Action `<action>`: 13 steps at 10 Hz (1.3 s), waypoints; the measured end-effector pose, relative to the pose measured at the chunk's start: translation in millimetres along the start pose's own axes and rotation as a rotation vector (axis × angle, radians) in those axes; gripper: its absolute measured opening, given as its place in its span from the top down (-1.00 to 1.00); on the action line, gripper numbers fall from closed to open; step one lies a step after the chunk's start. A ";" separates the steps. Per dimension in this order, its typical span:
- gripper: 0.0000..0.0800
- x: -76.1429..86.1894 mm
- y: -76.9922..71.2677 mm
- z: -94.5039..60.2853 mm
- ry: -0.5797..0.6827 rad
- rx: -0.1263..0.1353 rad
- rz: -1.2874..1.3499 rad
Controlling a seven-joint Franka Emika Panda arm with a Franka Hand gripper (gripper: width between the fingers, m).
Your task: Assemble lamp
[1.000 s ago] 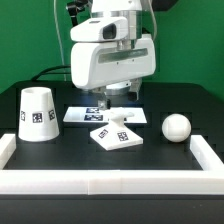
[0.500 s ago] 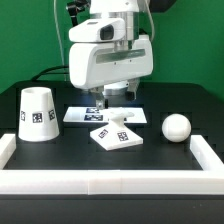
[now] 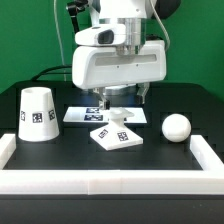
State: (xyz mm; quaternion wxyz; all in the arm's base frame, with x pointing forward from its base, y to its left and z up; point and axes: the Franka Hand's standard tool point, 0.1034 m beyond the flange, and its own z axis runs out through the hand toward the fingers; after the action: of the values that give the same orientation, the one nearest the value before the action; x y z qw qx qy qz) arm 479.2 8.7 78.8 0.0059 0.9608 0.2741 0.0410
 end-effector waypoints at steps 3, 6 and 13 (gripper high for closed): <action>-0.75 -7.4 6.1 5.3 -0.010 0.002 -0.005; -0.75 -14.8 10.0 10.2 -0.024 0.007 0.018; -0.75 -22.0 -1.6 29.1 -0.046 0.023 0.025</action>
Offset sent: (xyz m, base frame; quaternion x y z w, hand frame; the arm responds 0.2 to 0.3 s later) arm -0.0049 -0.0247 -0.0093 -0.0086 -0.0168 0.0255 0.9995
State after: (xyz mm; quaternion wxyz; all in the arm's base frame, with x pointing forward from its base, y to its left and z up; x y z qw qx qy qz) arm 462.1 -1.2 48.0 0.0004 0.9649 0.2622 0.0158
